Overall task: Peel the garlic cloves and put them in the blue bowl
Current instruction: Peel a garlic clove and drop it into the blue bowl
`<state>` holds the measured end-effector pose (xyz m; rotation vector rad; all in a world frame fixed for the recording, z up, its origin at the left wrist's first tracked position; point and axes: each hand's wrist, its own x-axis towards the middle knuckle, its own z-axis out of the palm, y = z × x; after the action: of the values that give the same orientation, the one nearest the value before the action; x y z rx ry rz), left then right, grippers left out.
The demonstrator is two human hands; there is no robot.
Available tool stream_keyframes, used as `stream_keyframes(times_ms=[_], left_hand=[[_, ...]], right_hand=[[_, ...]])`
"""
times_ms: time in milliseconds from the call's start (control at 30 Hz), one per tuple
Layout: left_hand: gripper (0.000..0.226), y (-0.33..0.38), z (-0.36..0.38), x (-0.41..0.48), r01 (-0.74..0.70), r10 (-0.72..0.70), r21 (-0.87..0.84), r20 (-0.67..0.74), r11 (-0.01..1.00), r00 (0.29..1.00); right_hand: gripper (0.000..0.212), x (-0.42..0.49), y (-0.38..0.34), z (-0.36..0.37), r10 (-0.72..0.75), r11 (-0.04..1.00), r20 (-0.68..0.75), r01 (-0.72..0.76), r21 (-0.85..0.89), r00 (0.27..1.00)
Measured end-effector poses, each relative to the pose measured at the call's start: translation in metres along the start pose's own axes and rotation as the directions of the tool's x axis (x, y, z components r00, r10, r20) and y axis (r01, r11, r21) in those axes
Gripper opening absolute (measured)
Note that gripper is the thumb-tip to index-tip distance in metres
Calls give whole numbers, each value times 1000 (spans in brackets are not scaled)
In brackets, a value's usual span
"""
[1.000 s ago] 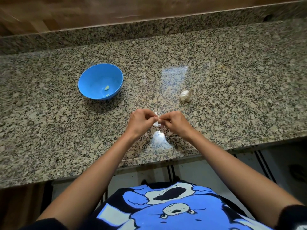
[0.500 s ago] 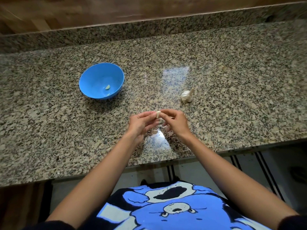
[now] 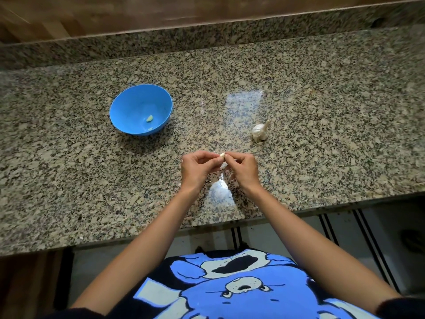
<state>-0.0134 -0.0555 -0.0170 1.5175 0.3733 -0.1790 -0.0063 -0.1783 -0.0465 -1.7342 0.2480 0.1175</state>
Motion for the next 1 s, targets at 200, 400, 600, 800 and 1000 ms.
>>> stream_keyframes(times_ms=[200, 400, 600, 800, 1000], left_hand=[[14, 8, -4, -4, 294, -278, -332, 97, 896, 956], [12, 10, -11, -2, 399, -373, -498, 157, 770, 914], [16, 5, -10, -1, 244, -244, -204, 25, 948, 969], [16, 8, -6, -5, 267, -272, -274, 19, 924, 962], [26, 8, -8, -7, 388, -383, -428, 101, 816, 918]], right_hand=[[14, 3, 0, 0, 53, 996, 26, -55, 76, 998], [23, -1, 1, -4, 109, 988, -18, -107, 111, 994], [25, 0, 6, -5, 35, 997, 51, -31, -71, 998], [32, -5, 0, -4, -195, 934, 81, 211, -289, 977], [30, -7, -1, -4, -239, 932, 88, 253, -257, 967]])
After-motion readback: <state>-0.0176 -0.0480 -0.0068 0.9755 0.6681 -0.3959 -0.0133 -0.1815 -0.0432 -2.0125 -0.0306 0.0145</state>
